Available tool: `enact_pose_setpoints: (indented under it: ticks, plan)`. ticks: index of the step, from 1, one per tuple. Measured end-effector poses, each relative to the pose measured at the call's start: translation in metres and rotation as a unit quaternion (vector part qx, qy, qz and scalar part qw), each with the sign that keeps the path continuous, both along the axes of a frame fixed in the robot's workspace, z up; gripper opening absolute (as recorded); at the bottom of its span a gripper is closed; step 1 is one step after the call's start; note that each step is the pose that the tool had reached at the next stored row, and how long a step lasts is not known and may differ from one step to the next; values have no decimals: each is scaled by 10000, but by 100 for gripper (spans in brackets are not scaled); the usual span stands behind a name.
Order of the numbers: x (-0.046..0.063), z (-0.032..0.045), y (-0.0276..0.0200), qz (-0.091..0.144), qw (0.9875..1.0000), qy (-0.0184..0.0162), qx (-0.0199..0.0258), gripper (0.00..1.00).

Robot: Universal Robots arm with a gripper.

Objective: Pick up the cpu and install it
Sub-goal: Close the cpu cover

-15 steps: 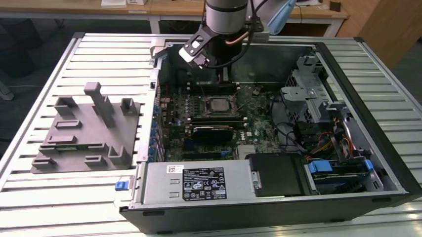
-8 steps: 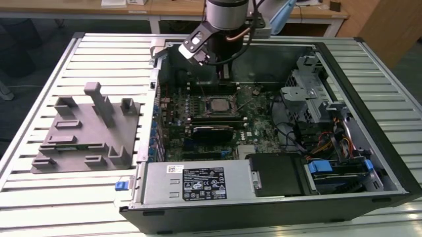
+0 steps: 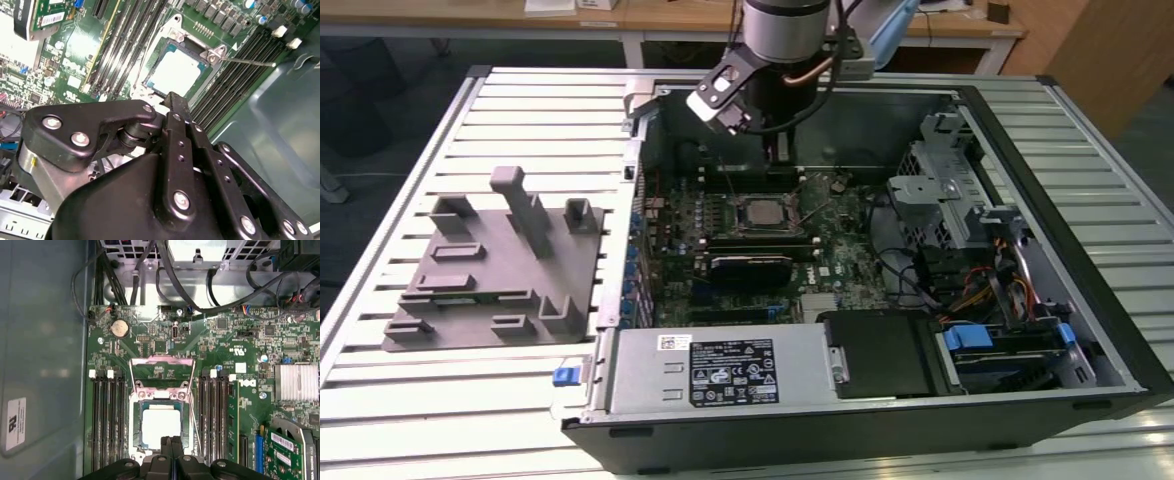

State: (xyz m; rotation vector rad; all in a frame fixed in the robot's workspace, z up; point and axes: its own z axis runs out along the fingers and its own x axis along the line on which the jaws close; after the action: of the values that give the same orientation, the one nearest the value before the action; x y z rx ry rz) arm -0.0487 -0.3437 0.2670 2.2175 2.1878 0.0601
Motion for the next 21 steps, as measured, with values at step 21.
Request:
enact_pose_setpoints:
  ticks: [21]
  plan:
    - [401, -2, 1, 0, 10000, 63, 0, 11]
